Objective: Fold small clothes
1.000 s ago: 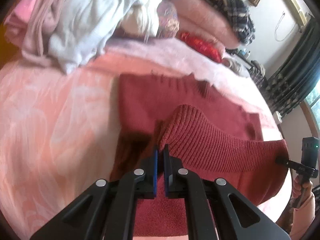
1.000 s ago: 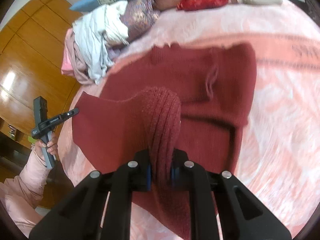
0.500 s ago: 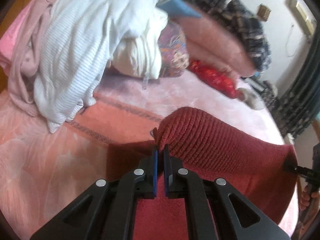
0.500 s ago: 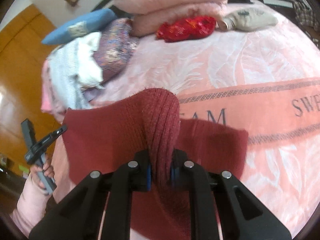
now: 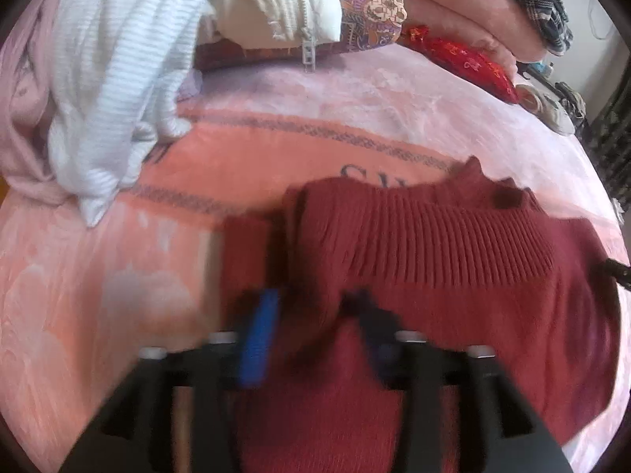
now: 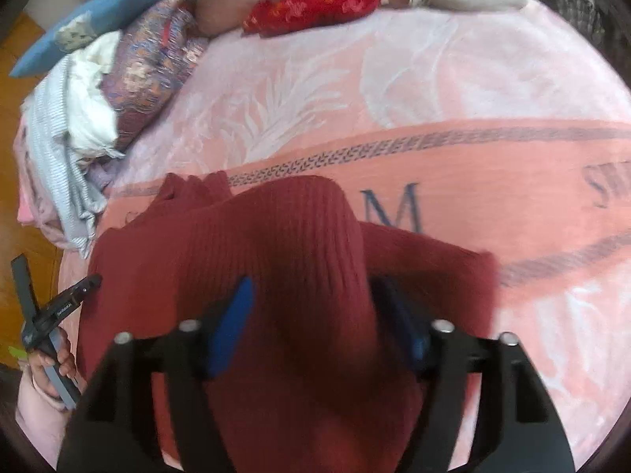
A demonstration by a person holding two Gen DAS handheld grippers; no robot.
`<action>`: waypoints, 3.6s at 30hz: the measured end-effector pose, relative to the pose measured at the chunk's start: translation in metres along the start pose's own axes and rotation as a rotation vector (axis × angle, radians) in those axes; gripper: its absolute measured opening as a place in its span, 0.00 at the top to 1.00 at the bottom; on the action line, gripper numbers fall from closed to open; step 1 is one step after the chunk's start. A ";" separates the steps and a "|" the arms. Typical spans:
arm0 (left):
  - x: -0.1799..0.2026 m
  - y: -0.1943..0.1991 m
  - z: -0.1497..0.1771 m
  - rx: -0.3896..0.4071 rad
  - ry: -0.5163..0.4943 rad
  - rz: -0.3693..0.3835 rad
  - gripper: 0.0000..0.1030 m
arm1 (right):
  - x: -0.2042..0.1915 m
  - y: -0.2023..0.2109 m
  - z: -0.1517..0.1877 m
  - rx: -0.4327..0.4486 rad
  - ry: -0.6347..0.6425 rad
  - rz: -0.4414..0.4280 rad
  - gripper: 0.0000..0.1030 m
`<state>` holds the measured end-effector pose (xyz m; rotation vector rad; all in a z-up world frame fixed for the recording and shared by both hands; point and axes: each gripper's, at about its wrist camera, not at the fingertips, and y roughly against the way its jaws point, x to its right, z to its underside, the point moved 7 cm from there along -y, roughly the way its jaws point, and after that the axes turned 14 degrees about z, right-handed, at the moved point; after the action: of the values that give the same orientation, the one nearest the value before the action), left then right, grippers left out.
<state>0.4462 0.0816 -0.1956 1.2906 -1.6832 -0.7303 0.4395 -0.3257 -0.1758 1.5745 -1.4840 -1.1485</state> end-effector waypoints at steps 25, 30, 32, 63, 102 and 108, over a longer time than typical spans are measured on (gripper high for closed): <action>-0.016 0.061 0.122 -0.105 0.086 0.145 0.84 | 0.038 0.060 0.168 -0.193 0.016 -0.132 0.92; -0.024 0.039 0.129 -0.136 0.110 0.129 0.83 | 0.043 0.032 0.181 -0.248 -0.009 -0.123 0.91; -0.021 0.043 0.129 -0.132 0.100 0.124 0.80 | 0.042 0.039 0.180 -0.222 0.007 -0.118 0.84; -0.005 0.073 0.164 -0.108 0.106 0.042 0.47 | 0.045 0.065 0.186 -0.140 -0.046 0.002 0.54; 0.042 -0.025 0.027 -0.045 -0.015 0.060 0.40 | 0.033 0.023 0.020 0.160 -0.074 0.131 0.42; 0.052 -0.002 0.041 -0.070 -0.008 0.102 0.41 | 0.053 0.025 0.043 0.060 -0.147 -0.006 0.52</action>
<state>0.4062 0.0291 -0.2007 1.1465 -1.7016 -0.7279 0.3881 -0.3771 -0.1770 1.5638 -1.6228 -1.2575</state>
